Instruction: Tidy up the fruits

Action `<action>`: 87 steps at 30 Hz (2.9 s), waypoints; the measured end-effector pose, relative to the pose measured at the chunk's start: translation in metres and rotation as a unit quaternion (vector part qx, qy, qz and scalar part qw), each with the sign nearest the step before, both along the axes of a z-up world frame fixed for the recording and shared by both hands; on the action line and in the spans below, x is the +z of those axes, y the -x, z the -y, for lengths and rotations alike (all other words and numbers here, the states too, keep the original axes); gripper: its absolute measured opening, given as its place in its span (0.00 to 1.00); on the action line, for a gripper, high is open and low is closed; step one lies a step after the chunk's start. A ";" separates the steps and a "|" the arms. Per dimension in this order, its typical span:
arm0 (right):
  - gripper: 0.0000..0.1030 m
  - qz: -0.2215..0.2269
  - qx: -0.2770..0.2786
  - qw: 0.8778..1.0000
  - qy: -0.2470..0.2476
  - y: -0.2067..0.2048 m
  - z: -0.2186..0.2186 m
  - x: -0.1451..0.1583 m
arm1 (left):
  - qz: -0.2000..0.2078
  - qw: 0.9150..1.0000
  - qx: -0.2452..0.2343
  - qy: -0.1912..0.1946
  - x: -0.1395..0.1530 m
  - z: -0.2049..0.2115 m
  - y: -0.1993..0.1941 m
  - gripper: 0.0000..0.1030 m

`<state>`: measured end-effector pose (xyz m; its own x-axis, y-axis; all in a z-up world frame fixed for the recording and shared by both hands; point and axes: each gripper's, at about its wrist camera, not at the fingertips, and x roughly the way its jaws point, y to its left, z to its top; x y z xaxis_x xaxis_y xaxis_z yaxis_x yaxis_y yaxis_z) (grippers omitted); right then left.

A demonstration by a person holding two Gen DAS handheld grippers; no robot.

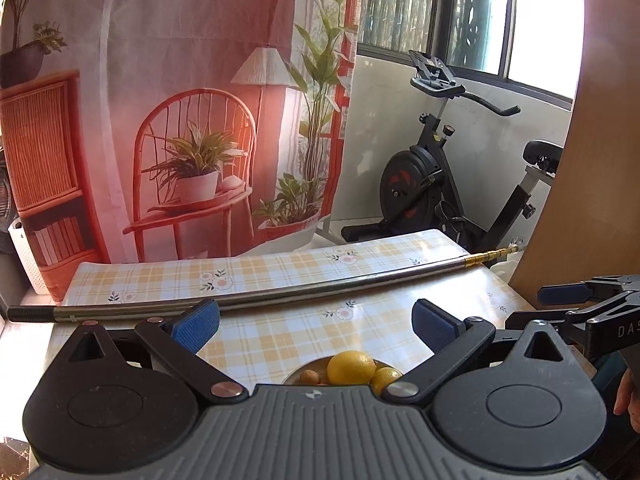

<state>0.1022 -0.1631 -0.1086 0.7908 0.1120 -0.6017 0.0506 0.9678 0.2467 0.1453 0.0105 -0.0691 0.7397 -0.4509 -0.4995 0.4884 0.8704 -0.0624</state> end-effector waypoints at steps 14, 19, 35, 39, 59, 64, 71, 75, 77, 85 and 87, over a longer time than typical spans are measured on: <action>1.00 0.146 -0.070 0.984 0.070 0.046 0.018 0.097 | 0.139 0.989 -0.012 0.052 0.074 0.043 0.039 1.00; 1.00 0.167 -0.105 0.976 0.093 0.063 0.026 0.112 | 0.143 0.987 -0.038 0.067 0.072 0.056 0.042 1.00; 1.00 0.176 -0.163 0.965 0.110 0.089 0.052 0.113 | 0.144 0.984 -0.081 0.072 0.064 0.084 0.039 1.00; 1.00 0.177 -0.171 0.963 0.106 0.091 0.059 0.112 | 0.145 0.984 -0.083 0.069 0.065 0.087 0.038 1.00; 1.00 0.177 -0.177 0.963 0.103 0.092 0.065 0.110 | 0.138 0.985 -0.081 0.062 0.066 0.087 0.034 1.00; 1.00 0.178 -0.177 0.962 0.103 0.092 0.065 0.110 | 0.139 0.985 -0.082 0.061 0.066 0.087 0.035 1.00; 1.00 0.178 -0.178 0.962 0.102 0.093 0.066 0.111 | 0.136 0.985 -0.081 0.062 0.066 0.087 0.035 1.00; 1.00 0.178 -0.178 0.962 0.102 0.093 0.067 0.110 | 0.136 0.985 -0.082 0.062 0.066 0.088 0.035 1.00; 1.00 0.178 -0.178 0.962 0.102 0.093 0.066 0.110 | 0.135 0.985 -0.082 0.062 0.066 0.088 0.035 1.00; 1.00 0.177 -0.178 0.963 0.102 0.093 0.066 0.110 | 0.133 0.986 -0.083 0.063 0.064 0.088 0.033 1.00; 1.00 0.177 -0.178 0.963 0.101 0.095 0.067 0.110 | 0.134 0.985 -0.084 0.064 0.064 0.088 0.033 1.00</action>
<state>0.0075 -0.2303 0.0016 0.9171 -0.2950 -0.2679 0.3350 0.9349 0.1172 0.1122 -0.0775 -0.0051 0.7463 -0.6250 -0.2287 0.6392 0.7689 -0.0153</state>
